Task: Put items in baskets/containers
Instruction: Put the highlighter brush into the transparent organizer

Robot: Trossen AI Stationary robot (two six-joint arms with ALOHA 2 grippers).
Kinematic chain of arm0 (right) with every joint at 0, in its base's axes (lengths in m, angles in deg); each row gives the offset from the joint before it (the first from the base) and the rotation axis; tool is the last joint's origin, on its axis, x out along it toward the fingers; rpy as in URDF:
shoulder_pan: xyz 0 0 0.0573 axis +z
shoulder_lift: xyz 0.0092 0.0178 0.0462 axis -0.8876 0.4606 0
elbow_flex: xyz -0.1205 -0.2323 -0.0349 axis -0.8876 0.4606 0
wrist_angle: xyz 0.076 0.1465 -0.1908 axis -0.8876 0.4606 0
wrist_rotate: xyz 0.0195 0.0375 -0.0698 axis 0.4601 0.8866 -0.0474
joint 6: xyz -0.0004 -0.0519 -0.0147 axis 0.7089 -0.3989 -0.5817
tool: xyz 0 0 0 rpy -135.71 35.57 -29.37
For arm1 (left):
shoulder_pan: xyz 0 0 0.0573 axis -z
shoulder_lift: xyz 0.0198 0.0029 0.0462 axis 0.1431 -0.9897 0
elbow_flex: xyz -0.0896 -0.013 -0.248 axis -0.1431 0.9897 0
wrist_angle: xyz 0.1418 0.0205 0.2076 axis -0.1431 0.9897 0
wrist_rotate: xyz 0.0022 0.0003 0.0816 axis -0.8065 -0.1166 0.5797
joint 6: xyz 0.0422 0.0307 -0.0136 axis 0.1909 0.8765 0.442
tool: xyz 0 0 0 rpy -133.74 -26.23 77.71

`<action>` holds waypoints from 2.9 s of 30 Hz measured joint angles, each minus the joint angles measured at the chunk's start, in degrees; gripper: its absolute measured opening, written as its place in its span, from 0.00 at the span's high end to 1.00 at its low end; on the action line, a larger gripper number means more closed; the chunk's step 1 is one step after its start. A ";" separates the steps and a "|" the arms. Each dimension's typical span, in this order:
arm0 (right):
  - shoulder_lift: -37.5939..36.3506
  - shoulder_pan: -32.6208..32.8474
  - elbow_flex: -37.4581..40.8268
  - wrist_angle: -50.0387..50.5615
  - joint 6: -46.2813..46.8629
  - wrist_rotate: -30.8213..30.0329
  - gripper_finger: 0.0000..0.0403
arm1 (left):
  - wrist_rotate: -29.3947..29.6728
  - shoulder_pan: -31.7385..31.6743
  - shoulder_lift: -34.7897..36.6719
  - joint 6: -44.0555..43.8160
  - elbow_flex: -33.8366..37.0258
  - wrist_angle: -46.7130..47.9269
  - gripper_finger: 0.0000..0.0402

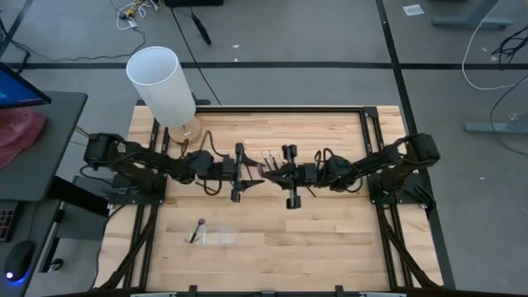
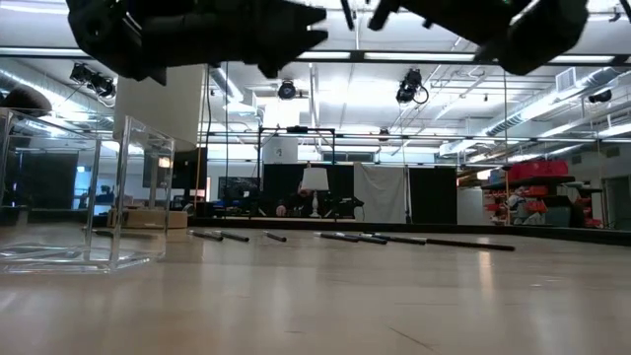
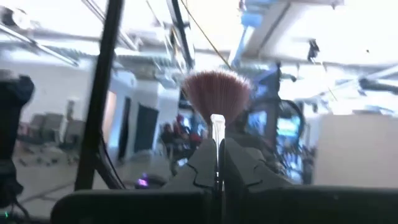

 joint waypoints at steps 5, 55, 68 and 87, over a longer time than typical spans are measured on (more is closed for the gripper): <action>3.69 0.00 -4.93 0.50 -2.35 1.55 0.98 | -3.72 2.02 -0.51 2.05 -0.02 -5.67 0.45; 3.91 -0.26 -18.29 44.22 4.84 -10.57 0.60 | 25.51 16.22 26.98 -13.12 -0.11 57.64 0.95; 6.38 -0.04 -21.43 43.38 4.35 -7.15 0.71 | 31.18 18.72 27.00 -11.19 -0.11 54.50 0.93; 6.40 -0.02 -21.47 40.41 3.14 -6.95 0.80 | 31.06 18.28 26.96 -11.06 -0.09 54.20 0.93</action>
